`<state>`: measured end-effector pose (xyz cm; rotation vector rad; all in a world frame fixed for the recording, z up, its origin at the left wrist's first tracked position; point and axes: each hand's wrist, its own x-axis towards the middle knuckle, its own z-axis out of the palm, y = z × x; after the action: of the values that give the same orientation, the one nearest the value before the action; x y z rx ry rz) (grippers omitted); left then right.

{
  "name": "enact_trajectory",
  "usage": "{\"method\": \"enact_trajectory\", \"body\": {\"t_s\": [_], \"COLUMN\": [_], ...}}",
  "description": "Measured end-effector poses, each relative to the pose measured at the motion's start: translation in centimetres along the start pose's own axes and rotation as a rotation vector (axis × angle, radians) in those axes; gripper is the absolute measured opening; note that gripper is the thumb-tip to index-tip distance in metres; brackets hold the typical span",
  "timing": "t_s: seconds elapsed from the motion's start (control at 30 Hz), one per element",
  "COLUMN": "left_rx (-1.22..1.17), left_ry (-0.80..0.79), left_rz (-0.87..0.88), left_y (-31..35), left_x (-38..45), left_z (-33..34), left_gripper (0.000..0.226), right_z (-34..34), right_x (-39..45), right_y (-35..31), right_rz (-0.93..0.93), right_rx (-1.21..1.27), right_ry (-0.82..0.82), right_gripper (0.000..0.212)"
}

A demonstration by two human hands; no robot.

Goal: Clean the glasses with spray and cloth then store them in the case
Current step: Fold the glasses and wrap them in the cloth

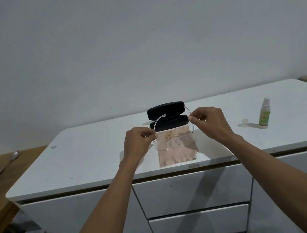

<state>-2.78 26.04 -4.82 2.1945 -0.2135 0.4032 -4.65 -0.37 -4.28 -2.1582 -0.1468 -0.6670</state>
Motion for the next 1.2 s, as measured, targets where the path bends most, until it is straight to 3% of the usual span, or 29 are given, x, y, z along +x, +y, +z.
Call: {"method": "enact_trajectory", "body": {"t_s": [0.7, 0.9, 1.07, 1.2], "left_rx": [-0.058, -0.035, 0.030, 0.002], "left_ry": [-0.029, -0.154, -0.141, -0.128], "left_rz": [0.037, 0.065, 0.077, 0.022], "left_y": [0.3, 0.1, -1.1, -1.1], "left_x": [-1.0, -1.0, -0.4, 1.0], "left_z": [-0.4, -1.2, -1.7, -1.5], "left_gripper": [0.011, 0.028, 0.041, 0.027], "right_z": [-0.9, -1.7, -1.6, -1.1], "right_x": [-0.8, -1.0, 0.1, 1.5], "right_y": [-0.4, -1.0, 0.8, 1.9], "right_rz": [0.042, 0.060, 0.121, 0.142], "right_rx": [0.034, 0.074, 0.041, 0.015], "right_ry": [-0.027, -0.113, -0.085, -0.164], "right_gripper": [0.010, 0.039, 0.034, 0.018]}}
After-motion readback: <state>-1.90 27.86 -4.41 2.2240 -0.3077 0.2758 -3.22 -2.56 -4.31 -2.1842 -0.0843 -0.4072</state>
